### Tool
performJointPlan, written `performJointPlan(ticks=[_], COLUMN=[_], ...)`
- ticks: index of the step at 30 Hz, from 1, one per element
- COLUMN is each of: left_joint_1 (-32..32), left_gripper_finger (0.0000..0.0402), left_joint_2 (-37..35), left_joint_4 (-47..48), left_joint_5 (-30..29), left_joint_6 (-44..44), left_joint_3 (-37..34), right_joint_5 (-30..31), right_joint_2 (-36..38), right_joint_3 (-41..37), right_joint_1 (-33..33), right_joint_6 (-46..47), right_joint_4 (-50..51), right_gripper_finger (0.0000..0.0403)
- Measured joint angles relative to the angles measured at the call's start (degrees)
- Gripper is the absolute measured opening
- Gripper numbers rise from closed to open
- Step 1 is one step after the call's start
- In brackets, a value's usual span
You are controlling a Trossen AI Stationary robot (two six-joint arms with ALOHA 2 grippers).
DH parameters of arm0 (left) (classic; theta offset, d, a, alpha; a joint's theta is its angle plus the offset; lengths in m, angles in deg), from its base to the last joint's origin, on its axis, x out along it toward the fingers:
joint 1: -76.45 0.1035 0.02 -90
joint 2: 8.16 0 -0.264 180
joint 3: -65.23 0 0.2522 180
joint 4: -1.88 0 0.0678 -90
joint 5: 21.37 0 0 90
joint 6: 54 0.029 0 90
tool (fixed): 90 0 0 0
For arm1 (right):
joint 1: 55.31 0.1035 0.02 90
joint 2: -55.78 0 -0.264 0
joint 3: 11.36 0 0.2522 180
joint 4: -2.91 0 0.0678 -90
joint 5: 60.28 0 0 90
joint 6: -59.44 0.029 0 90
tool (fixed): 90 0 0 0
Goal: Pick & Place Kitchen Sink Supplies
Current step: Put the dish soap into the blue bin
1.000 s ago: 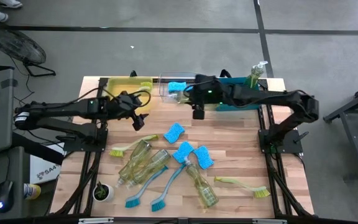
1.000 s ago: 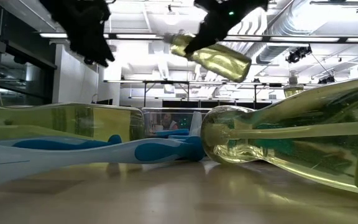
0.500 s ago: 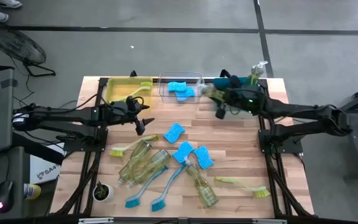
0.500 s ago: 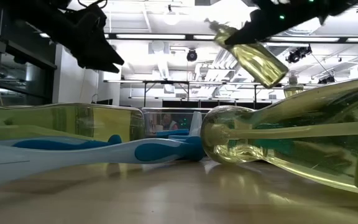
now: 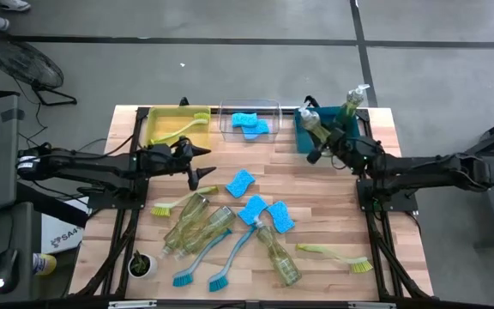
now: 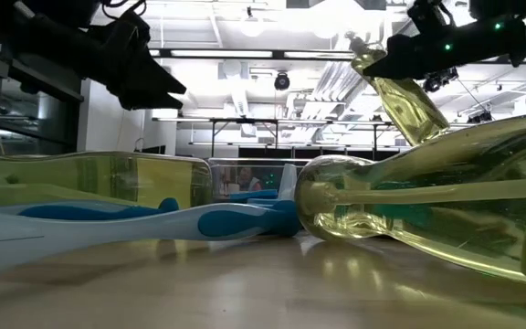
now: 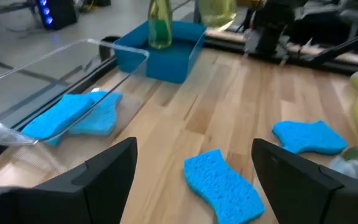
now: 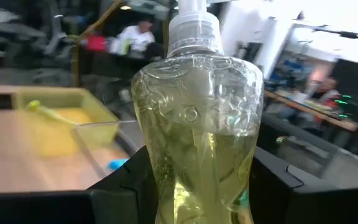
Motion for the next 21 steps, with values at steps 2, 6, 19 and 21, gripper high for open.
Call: performJointPlan(ticks=[2, 6, 19, 21], left_joint_1=[0.0, 0.0, 0.0, 0.0], left_gripper_finger=[0.0312, 0.0312, 0.0312, 0.0312], left_joint_2=[-0.02, -0.01, 0.02, 0.02], left_joint_4=[-2.26, -7.02, -10.71, -10.73], left_joint_5=[0.17, 0.72, 1.99, 2.01], left_joint_6=[-0.07, -0.49, -0.72, -0.7], left_joint_3=[-0.97, -3.33, -4.88, -4.88], right_joint_5=[2.57, 7.29, 12.3, 11.52], right_joint_2=[-0.14, -1.14, -12.58, -15.55], right_joint_3=[-0.96, -4.26, -12.59, -12.26], right_joint_1=[0.1, -0.01, -7.19, -8.77], right_joint_6=[-0.04, -0.08, 0.56, 0.49], right_joint_4=[-3.66, -10.28, -40.98, -43.4], right_gripper_finger=[0.017, 0.017, 0.017, 0.017])
